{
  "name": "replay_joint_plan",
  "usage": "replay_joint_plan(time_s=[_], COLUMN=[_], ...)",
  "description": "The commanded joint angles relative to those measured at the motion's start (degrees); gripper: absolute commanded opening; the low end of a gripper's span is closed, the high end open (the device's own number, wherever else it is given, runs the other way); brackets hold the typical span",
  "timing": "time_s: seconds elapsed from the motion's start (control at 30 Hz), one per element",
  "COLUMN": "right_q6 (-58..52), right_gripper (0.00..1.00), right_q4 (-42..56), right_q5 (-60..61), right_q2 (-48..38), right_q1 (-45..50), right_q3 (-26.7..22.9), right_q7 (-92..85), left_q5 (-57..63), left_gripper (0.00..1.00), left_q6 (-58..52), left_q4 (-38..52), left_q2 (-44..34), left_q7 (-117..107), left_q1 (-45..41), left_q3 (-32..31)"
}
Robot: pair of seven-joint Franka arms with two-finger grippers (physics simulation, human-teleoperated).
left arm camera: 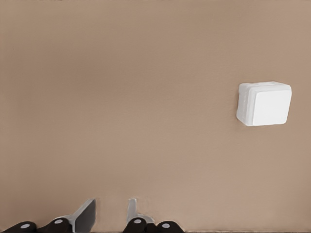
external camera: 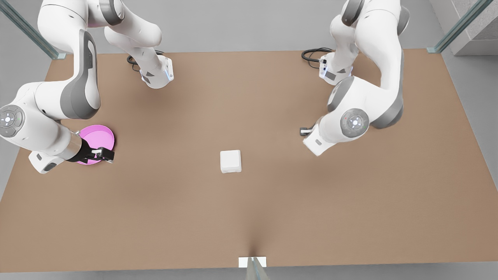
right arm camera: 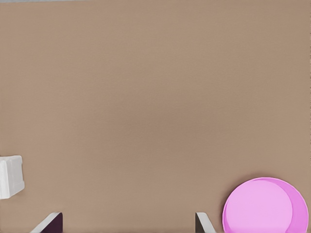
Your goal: Pack egg into the box and close the box lid
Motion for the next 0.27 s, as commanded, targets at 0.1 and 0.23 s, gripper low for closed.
replay_joint_plan(time_s=[0.1,0.23], right_q6=[4.1,4.1], right_gripper=[1.00,1.00], right_q4=[-10.6,-10.1], right_q5=[-0.2,-1.8], right_q2=[-7.4,-6.9], right_q1=[-2.8,-2.9], right_q3=[0.0,0.0], right_q7=[-3.4,-2.6], left_q5=[6.6,6.5], left_gripper=[1.00,1.00], left_q6=[0.7,7.3], left_q4=[-5.6,-10.9], left_q2=[-6.9,-9.5], left_q7=[5.7,5.6], left_q1=[3.3,6.2], left_q3=[4.0,3.0])
